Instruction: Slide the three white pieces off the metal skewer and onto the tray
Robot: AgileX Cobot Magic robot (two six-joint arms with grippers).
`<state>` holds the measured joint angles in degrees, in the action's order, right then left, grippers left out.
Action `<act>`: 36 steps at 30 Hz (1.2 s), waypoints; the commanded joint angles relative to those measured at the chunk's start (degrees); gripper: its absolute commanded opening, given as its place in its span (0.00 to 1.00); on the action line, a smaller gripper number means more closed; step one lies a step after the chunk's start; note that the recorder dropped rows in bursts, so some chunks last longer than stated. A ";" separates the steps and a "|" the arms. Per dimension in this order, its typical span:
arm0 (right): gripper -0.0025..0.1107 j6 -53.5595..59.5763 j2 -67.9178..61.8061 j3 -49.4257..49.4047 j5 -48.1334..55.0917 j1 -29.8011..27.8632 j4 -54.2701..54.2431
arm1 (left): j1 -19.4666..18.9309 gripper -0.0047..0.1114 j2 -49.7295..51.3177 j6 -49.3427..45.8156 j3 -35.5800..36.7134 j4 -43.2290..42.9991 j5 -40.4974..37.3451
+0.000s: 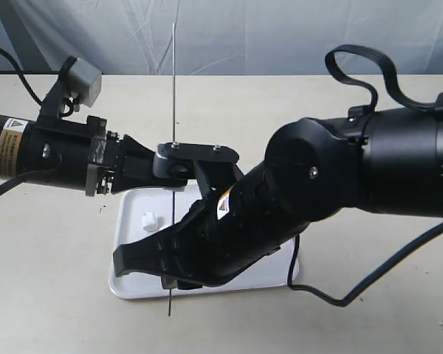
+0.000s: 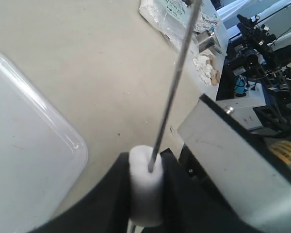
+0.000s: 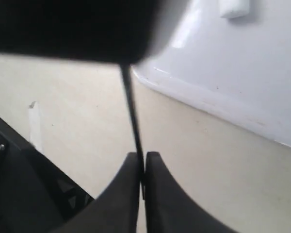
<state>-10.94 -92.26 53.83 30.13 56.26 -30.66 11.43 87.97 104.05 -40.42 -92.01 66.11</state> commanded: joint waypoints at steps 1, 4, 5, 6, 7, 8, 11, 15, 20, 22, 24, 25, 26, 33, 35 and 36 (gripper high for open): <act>0.02 -0.17 -2.61 -1.57 1.43 1.87 -0.24 | 0.13 0.20 -0.29 -1.40 -0.36 5.73 -0.70; 0.02 -0.03 -3.98 -1.67 0.59 3.72 -0.88 | 0.13 0.20 -0.29 -2.83 -0.85 7.85 -2.35; 0.02 -0.03 -4.02 -1.67 0.59 3.86 -0.88 | 0.13 0.20 -0.29 -2.83 -1.12 8.14 -2.35; 0.02 -0.03 -4.28 -1.67 0.59 4.06 -0.92 | 0.13 0.20 -0.29 -2.83 -1.44 8.44 -2.92; 0.02 -0.03 -4.27 -1.67 0.59 4.36 -0.92 | 0.13 0.20 -0.29 -2.83 -1.59 8.92 -3.16; 0.02 -0.03 -4.27 -1.67 0.47 4.65 -1.03 | 0.13 0.20 -0.29 -2.83 -1.73 9.41 -3.40; 0.02 -0.03 -4.27 -1.67 -0.06 5.53 -1.39 | 0.13 0.20 -0.29 -4.57 -1.88 11.59 -3.65; 0.02 -0.03 -4.27 -1.67 -0.31 6.19 -1.39 | 0.13 0.20 -0.29 -5.82 -1.88 14.37 -4.06; 0.02 -0.03 -4.27 -1.67 -0.46 6.69 -1.75 | 0.13 0.20 -0.29 -7.30 -1.88 16.12 -5.38; 0.02 -0.03 -4.27 -1.67 -0.46 7.08 -1.75 | 0.13 0.20 -0.29 -7.30 -1.88 16.38 -5.85; 0.02 -0.03 -4.27 -1.67 -0.69 7.19 -1.91 | 0.13 0.20 -0.29 -7.67 -2.09 16.70 -6.24; 0.02 -0.03 -4.31 -1.67 -0.55 7.34 -1.91 | 0.13 0.20 -0.29 -7.67 -2.41 16.59 -6.22; 0.02 -0.03 -4.31 -1.67 -0.55 7.54 -1.91 | 0.13 0.20 -0.29 -7.67 -2.64 16.59 -6.22; 0.02 -0.03 -4.31 -1.67 -0.55 8.80 -1.70 | 0.13 0.20 -0.29 -7.67 -4.44 17.05 -6.31; 0.02 -0.03 -4.31 -1.80 -0.68 9.07 -1.56 | 0.13 0.20 -0.29 -7.67 -4.43 17.17 -6.59; 0.02 -0.03 -4.31 -1.88 -0.78 9.23 -1.80 | 0.13 0.20 -0.29 -7.67 -4.43 17.17 -6.85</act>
<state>-12.04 -95.74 53.14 23.96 63.90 -32.25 11.43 87.97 96.74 -43.33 -83.74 61.33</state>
